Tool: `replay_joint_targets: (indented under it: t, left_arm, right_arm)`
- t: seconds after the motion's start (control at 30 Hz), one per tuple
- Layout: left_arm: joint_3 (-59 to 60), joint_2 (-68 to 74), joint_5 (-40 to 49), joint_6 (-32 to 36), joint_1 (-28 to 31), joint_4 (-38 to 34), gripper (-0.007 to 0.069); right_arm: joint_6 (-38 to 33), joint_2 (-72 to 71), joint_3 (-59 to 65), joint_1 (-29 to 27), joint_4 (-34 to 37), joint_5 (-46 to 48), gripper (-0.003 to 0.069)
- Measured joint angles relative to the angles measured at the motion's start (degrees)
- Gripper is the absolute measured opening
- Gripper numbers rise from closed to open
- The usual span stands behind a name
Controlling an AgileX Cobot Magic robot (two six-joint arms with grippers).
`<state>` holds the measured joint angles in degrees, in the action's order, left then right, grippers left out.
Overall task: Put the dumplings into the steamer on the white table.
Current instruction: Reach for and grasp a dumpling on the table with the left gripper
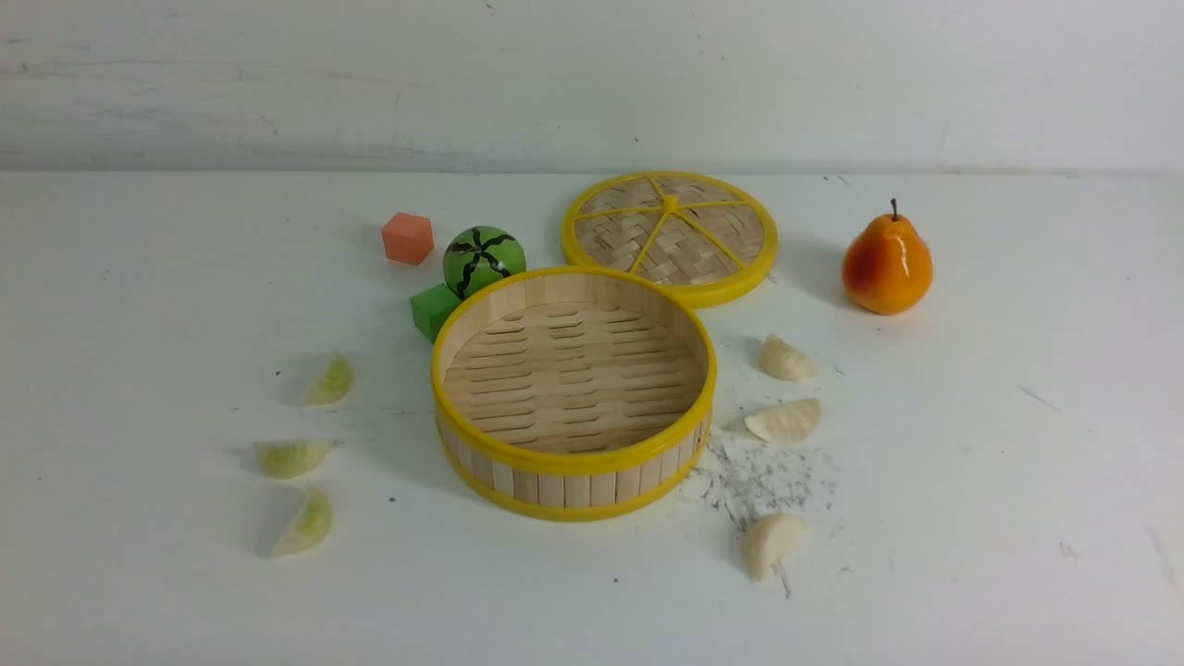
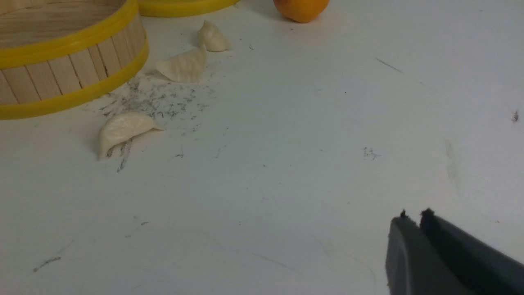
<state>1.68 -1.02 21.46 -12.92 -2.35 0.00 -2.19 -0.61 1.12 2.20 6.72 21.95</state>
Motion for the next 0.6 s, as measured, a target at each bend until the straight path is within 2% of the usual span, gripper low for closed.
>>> replay_joint_targets:
  t: [0.33, 0.6]
  left_arm:
    - [0.0, 0.0, 0.0, 0.0, 0.0, 0.0, 0.0238]
    - [0.0, 0.0, 0.0, 0.0, 0.0, 3.47, 0.0238]
  right_arm:
    - [0.0, 0.0, 0.0, 0.0, 0.0, 0.0, 0.0038]
    - [0.0, 0.0, 0.0, 0.0, 0.0, 0.0, 0.0038]
